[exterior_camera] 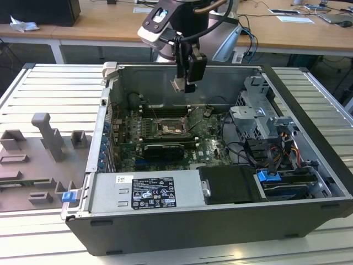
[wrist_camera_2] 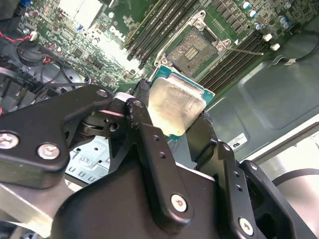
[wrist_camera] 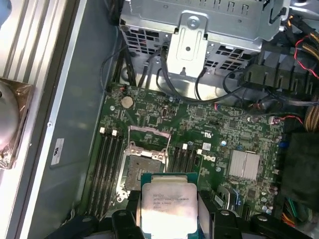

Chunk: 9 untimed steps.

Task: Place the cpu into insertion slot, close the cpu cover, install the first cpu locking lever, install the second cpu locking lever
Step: 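Place the cpu into insertion slot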

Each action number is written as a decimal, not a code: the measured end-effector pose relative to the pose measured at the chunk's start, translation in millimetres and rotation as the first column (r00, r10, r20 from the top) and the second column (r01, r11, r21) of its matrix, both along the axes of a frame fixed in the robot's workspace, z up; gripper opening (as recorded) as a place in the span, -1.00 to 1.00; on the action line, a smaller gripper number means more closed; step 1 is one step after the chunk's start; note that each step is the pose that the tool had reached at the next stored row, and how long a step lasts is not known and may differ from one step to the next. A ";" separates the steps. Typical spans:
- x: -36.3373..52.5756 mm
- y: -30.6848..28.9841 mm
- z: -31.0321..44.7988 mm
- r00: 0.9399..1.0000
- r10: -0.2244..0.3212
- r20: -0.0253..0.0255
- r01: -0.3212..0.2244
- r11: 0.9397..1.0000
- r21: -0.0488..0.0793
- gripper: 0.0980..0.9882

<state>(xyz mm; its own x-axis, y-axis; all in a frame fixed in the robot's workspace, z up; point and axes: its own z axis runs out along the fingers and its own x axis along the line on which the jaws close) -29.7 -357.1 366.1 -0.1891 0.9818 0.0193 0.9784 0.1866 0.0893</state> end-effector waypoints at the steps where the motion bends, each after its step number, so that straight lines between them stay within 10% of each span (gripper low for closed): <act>1: 0.0 0.0 -0.1 1.000 -0.010 0.000 0.010 1.000 0.000 0.00; 9: 0.0 0.0 -0.7 0.998 -0.068 0.000 0.068 0.998 0.000 0.00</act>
<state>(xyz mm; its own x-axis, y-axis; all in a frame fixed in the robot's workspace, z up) -29.7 -357.1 365.4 -0.1223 0.9923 0.0193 0.9887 0.1202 0.0893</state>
